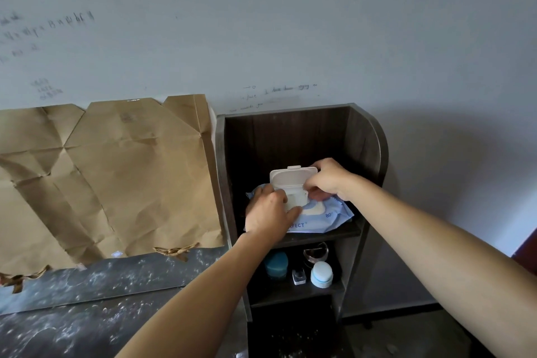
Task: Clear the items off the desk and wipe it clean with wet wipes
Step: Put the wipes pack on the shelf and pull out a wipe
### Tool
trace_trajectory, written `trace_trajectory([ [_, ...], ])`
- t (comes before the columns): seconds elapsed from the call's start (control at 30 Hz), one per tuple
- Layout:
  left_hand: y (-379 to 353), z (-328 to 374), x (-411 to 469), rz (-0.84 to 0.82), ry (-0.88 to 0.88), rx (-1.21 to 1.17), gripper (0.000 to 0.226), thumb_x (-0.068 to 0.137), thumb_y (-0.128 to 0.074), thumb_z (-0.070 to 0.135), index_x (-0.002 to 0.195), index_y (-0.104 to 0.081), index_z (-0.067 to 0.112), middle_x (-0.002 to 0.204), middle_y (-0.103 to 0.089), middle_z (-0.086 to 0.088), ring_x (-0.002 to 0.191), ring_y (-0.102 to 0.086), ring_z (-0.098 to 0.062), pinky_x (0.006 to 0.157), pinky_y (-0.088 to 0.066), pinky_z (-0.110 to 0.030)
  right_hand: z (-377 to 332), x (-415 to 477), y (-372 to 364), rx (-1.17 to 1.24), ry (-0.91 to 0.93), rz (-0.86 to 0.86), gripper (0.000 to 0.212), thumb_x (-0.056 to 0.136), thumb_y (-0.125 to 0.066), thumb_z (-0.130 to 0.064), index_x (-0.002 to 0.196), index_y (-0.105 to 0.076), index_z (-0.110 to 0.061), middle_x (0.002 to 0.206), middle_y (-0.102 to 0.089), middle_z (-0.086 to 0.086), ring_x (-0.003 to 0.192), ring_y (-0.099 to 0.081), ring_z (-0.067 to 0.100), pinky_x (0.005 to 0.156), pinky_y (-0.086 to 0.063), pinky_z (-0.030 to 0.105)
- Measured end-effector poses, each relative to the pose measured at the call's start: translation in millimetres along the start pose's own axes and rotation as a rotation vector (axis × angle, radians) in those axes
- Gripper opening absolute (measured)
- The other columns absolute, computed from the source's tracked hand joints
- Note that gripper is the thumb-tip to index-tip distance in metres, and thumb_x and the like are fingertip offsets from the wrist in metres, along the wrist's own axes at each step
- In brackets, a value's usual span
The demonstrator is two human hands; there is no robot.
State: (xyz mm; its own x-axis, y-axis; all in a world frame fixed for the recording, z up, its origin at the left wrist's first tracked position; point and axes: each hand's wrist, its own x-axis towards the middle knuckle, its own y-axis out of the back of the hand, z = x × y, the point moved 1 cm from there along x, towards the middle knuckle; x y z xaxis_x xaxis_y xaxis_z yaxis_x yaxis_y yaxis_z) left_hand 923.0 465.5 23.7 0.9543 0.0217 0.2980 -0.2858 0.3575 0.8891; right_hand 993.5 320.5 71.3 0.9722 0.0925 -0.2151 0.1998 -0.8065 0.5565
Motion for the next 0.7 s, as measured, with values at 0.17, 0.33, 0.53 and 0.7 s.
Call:
trace_trajectory([
  [0.17,-0.3,-1.6,-0.2,0.023,-0.044,0.039,0.046,0.083,-0.058,0.053,0.110,-0.062,0.017,0.118,-0.054,-0.003,0.113,-0.044,-0.022,0.085,-0.041,-0.034,3.1,0.8,-2.9,0.482,-0.055,-0.071,0.039,0.083,-0.059,0.010,0.119,-0.054,-0.003,0.100,-0.068,0.020,0.078,-0.072,0.028,0.070,-0.060,0.033],
  [0.33,0.8,2.0,1.5,0.052,-0.062,0.055,0.031,0.089,-0.051,0.040,0.099,-0.064,0.013,0.108,-0.057,-0.005,0.110,-0.046,-0.025,0.078,-0.046,-0.036,4.5,-1.5,-4.6,0.518,-0.005,-0.035,0.048,0.083,-0.060,0.011,0.124,-0.048,-0.009,0.098,-0.070,0.019,0.078,-0.072,0.024,0.078,-0.059,0.036],
  [0.53,5.7,0.8,2.2,0.121,-0.050,0.033,0.021,0.092,-0.044,0.022,0.087,-0.058,0.007,0.098,-0.062,-0.008,0.094,-0.051,-0.026,0.063,-0.036,-0.030,17.7,-6.7,-3.9,0.097,0.154,0.208,0.037,0.074,-0.074,-0.003,0.102,-0.052,-0.014,0.081,-0.069,0.009,0.067,-0.070,0.019,0.066,-0.060,0.037],
  [0.7,3.6,-0.9,3.0,0.146,-0.051,-0.011,0.018,0.092,-0.045,0.020,0.088,-0.058,0.008,0.096,-0.063,-0.008,0.092,-0.053,-0.025,0.067,-0.041,-0.032,24.3,-15.7,-4.8,-0.193,0.266,0.243,0.047,0.067,-0.082,-0.028,0.100,-0.049,-0.020,0.087,-0.061,-0.003,0.079,-0.060,0.014,0.062,-0.049,0.026],
])
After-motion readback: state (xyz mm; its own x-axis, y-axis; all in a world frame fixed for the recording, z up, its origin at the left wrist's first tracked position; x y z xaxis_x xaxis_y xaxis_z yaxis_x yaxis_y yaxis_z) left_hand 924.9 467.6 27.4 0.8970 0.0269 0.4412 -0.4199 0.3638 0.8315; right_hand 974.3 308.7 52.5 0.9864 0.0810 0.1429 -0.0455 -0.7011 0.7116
